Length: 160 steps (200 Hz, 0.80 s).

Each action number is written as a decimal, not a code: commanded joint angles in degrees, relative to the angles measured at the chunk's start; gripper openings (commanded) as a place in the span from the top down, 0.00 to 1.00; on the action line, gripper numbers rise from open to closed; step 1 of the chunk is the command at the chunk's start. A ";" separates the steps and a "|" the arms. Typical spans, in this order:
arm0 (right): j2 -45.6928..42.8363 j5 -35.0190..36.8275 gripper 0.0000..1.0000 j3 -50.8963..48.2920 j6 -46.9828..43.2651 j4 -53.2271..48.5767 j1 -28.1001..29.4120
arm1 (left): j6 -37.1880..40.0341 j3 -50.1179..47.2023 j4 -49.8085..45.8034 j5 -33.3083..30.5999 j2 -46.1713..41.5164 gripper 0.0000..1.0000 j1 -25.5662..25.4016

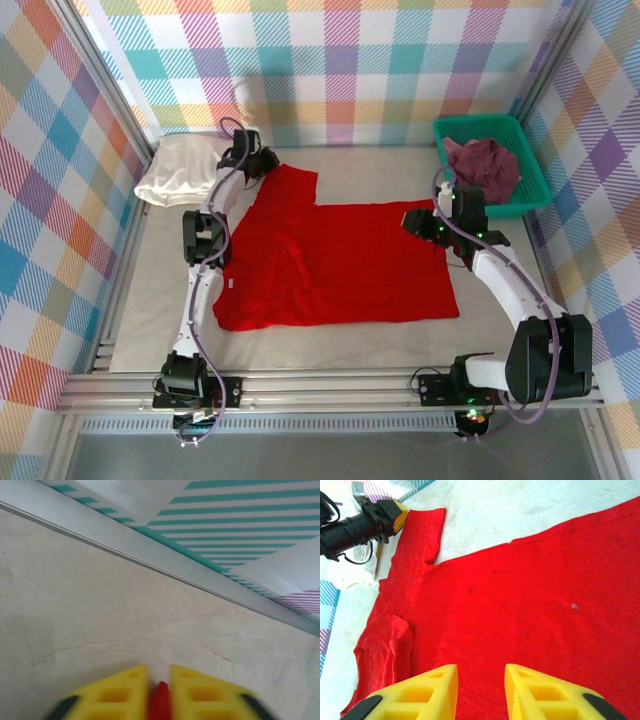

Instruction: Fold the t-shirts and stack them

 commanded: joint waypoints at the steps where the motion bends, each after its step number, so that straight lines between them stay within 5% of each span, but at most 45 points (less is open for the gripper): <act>1: -0.06 -1.45 0.69 0.56 0.09 -0.40 0.38 | -0.07 1.08 -0.68 2.31 1.76 0.95 -0.68; 96: 16.16 3.38 0.70 13.31 -2.48 -8.05 0.45 | 4.68 1.44 -0.80 1.27 -8.49 1.00 -0.66; 160: 33.48 17.68 0.69 31.03 -2.18 -20.29 0.44 | 8.41 1.49 -2.31 1.67 -13.27 1.00 -1.70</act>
